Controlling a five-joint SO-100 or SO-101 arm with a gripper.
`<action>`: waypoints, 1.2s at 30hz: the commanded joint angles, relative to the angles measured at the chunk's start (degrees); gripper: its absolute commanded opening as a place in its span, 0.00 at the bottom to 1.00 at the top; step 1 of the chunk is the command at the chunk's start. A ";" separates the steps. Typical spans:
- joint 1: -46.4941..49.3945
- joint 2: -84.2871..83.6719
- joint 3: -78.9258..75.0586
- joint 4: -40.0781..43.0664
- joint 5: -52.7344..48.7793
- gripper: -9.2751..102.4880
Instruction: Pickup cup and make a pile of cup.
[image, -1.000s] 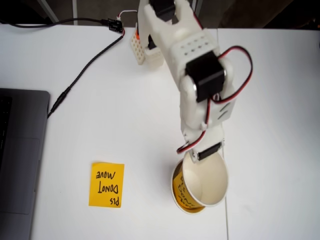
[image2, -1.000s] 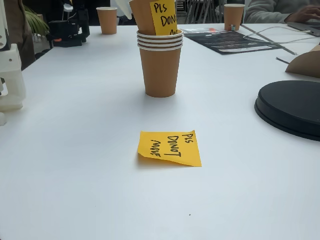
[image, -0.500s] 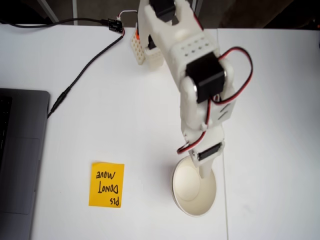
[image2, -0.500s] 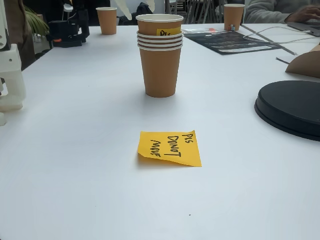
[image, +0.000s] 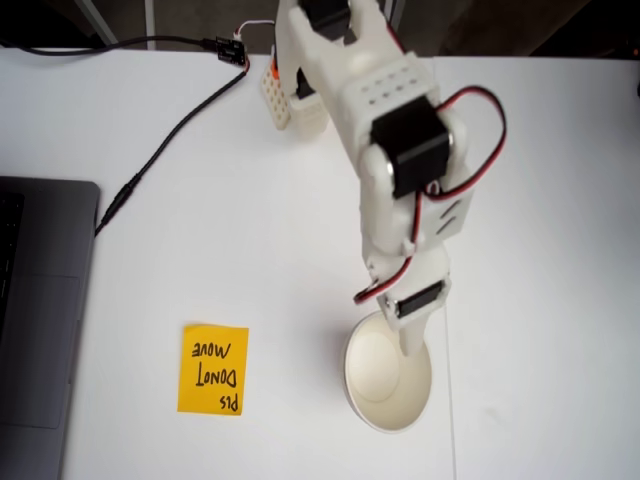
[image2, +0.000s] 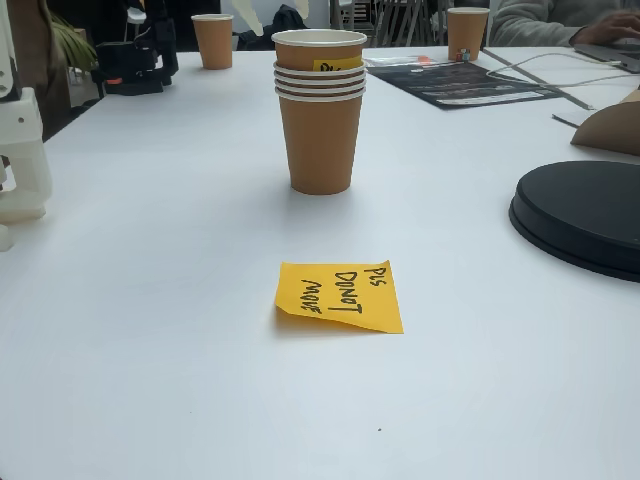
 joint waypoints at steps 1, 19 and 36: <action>0.79 6.59 -0.18 0.53 0.35 0.27; 17.58 21.27 14.68 -0.18 0.44 0.26; 20.13 36.47 31.73 -0.35 0.44 0.25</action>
